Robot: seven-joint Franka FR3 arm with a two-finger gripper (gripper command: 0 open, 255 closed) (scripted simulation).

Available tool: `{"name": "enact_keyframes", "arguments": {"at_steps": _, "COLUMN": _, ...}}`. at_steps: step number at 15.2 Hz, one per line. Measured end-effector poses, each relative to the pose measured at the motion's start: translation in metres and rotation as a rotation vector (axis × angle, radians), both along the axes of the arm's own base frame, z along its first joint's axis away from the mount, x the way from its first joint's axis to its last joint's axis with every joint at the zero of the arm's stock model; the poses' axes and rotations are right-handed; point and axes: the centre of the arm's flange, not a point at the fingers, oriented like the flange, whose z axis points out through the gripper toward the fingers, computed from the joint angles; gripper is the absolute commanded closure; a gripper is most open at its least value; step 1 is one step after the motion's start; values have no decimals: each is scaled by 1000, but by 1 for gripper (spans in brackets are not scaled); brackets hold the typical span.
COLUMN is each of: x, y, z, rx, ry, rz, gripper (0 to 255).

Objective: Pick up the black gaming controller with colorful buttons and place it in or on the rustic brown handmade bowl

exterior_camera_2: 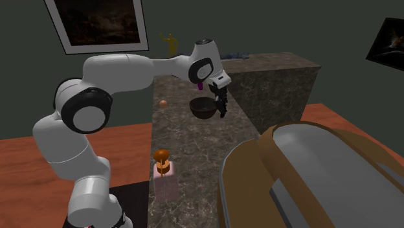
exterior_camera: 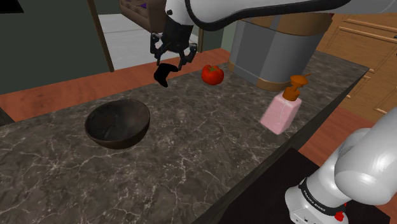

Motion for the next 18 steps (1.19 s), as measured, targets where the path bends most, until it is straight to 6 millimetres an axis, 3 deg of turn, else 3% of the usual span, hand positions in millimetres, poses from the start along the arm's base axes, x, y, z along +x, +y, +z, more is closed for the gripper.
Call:
{"name": "enact_keyframes", "arguments": {"at_steps": 13, "x": -32, "y": 168, "z": 8, "rx": 1, "ry": 0, "rz": 1, "gripper": 255}}
{"name": "enact_keyframes", "arguments": {"at_steps": 15, "x": -35, "y": 183, "z": 7, "rx": 1, "ry": 0, "rz": 0, "gripper": 255}}
{"name": "enact_keyframes", "arguments": {"at_steps": 18, "x": -35, "y": 188, "z": -7, "rx": 0, "ry": 0, "rz": -2, "gripper": 255}}
